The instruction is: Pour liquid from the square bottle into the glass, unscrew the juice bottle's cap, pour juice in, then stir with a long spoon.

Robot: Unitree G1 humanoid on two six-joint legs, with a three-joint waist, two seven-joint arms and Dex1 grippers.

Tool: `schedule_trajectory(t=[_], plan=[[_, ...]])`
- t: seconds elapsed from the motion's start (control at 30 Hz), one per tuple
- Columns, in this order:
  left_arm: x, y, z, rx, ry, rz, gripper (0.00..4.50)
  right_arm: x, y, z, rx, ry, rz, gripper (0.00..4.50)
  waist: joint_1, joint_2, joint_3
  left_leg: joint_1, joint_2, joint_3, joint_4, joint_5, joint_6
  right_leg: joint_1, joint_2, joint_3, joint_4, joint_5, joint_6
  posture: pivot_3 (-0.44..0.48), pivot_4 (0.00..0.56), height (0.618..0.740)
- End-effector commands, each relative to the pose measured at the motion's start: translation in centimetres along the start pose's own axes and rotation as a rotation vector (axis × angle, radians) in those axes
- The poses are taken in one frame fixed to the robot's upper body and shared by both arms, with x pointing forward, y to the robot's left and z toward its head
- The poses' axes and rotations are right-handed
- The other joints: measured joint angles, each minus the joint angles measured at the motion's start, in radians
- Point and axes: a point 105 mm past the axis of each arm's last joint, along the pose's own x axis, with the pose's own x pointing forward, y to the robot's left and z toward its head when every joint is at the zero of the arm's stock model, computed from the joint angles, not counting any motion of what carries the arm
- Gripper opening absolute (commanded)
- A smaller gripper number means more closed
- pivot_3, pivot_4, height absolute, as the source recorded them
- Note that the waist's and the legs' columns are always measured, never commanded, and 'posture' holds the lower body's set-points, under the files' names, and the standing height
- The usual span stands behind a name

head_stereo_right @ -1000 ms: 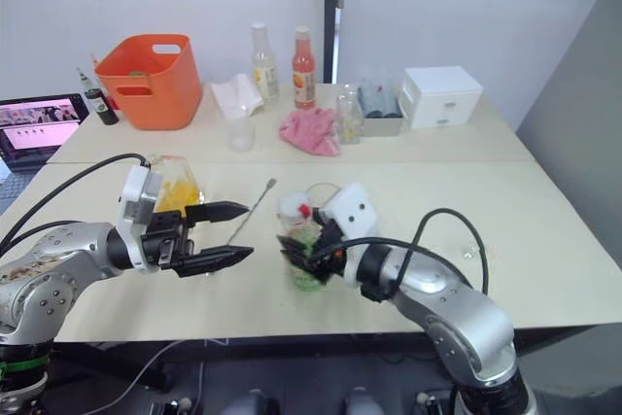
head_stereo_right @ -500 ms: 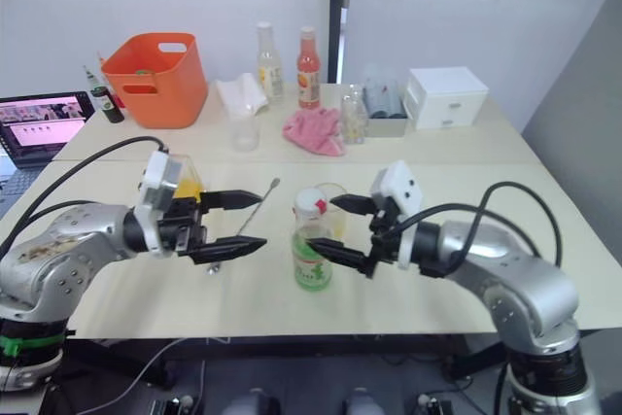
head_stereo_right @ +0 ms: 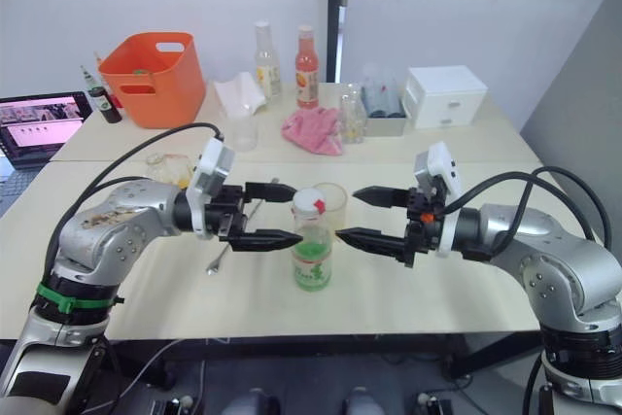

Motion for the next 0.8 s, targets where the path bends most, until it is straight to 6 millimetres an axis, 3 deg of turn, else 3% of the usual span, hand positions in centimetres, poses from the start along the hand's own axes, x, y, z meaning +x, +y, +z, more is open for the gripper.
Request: schedule_trajectory(t=[0.03, 0.63, 0.67, 0.8], plan=[[0.60, 0.02, 0.69, 0.053, -0.009, -0.025, 4.50, -0.06, 0.89, 1.41, -0.048, -0.044, 0.008, 4.47, 0.001, 0.000, 0.000, 0.000, 0.000, 0.000, 0.000, 0.000, 0.000, 0.000, 0.000, 0.000, 0.000, 0.000, 0.000, 0.000, 0.150, 0.715], [1.27, 0.23, 0.67, 0.043, -0.042, -0.055, 4.50, -0.04, 1.34, 1.51, -0.043, -0.051, -0.021, 4.47, 0.001, 0.000, 0.000, 0.000, 0.000, -0.001, 0.000, 0.000, 0.000, 0.000, 0.000, 0.000, 0.000, 0.000, 0.000, 0.000, 0.150, 0.715], [1.28, 0.23, 0.69, 0.042, -0.044, -0.055, 3.95, -0.04, 1.34, 1.48, -0.042, -0.049, -0.021, 4.50, 0.001, 0.000, 0.000, 0.000, 0.000, -0.001, 0.000, 0.000, 0.000, 0.000, 0.000, 0.000, 0.000, 0.000, 0.000, 0.000, 0.150, 0.715], [1.29, 0.32, 0.74, 0.039, -0.052, -0.048, 2.71, 0.01, 1.34, 1.43, -0.042, -0.046, -0.020, 4.50, 0.001, 0.000, 0.000, 0.000, 0.000, -0.001, 0.000, 0.000, 0.000, 0.000, 0.000, 0.000, 0.000, 0.000, 0.000, 0.000, 0.150, 0.715]])
